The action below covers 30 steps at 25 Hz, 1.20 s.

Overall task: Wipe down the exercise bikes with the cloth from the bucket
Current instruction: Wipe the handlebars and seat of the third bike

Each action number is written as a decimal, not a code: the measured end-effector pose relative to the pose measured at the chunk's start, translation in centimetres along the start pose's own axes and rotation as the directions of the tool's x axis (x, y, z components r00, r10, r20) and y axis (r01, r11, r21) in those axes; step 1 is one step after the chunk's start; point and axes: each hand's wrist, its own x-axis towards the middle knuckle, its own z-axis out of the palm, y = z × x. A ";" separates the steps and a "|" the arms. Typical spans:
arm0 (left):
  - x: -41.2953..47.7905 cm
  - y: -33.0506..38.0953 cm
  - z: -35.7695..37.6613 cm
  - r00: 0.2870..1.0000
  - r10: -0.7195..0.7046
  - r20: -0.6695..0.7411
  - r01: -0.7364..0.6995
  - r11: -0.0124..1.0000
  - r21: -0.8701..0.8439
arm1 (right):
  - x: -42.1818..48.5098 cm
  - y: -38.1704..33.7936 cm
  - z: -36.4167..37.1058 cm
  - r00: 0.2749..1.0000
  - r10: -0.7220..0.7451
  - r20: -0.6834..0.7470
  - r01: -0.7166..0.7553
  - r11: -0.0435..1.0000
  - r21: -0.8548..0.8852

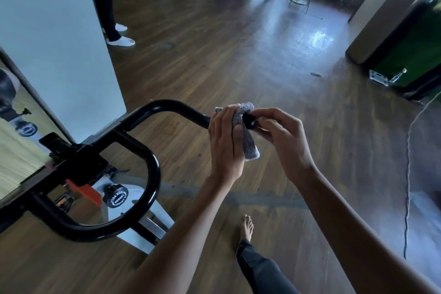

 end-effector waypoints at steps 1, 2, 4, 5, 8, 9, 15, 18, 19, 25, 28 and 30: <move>0.3 -0.4 -0.7 0.999 -0.017 0.037 0.016 1.000 0.027 | 0.3 -0.2 0.0 1.000 0.018 0.006 -0.018 1.000 -0.009; 0.6 -0.8 -1.4 0.997 -0.026 0.072 0.022 0.999 0.050 | 0.7 -0.4 0.1 0.999 0.044 0.017 -0.044 0.999 -0.029; 1.0 -1.5 -2.5 0.991 -0.036 0.129 0.022 0.994 0.105 | 2.1 -0.6 0.2 0.993 0.105 0.060 -0.099 0.991 -0.091; 1.1 -1.6 -2.9 0.988 -0.046 0.151 0.025 0.990 0.136 | 2.9 -0.6 0.2 0.986 0.138 0.096 -0.124 0.983 -0.138; 2.7 -2.1 -4.3 0.971 -0.121 0.204 0.063 0.962 0.266 | 6.3 -0.7 1.1 0.911 0.295 0.289 -0.214 0.935 -0.282; 3.3 -2.4 -4.7 0.962 -0.141 0.236 0.053 0.937 0.345 | 7.7 -0.6 1.6 0.876 0.337 0.345 -0.228 0.919 -0.321; 6.1 -4.5 -6.3 0.937 -0.303 0.172 0.059 0.623 0.780 | 14.5 1.4 6.7 0.732 0.452 0.510 -0.152 0.837 -0.525; 7.3 -3.9 -5.8 0.911 -0.408 0.050 0.206 0.559 0.803 | 15.2 1.6 9.8 0.686 0.417 0.596 -0.055 0.847 -0.530; 7.4 -3.5 -6.0 0.898 -0.440 0.026 0.251 0.560 0.790 | 15.1 1.4 10.8 0.668 0.406 0.624 -0.019 0.847 -0.531; 5.5 -1.0 -11.3 0.826 -0.401 -0.396 0.535 0.335 0.776 | 12.9 1.9 14.7 0.509 0.521 0.685 0.283 0.651 -0.705; 4.5 -1.7 -12.7 0.729 -0.525 -0.439 0.595 0.169 0.786 | 12.6 3.4 16.8 0.600 0.409 0.688 0.379 0.611 -0.695; 3.8 -1.9 -12.9 0.677 -0.590 -0.441 0.617 0.126 0.777 | 12.9 4.6 17.8 0.581 0.251 0.774 0.576 0.546 -0.609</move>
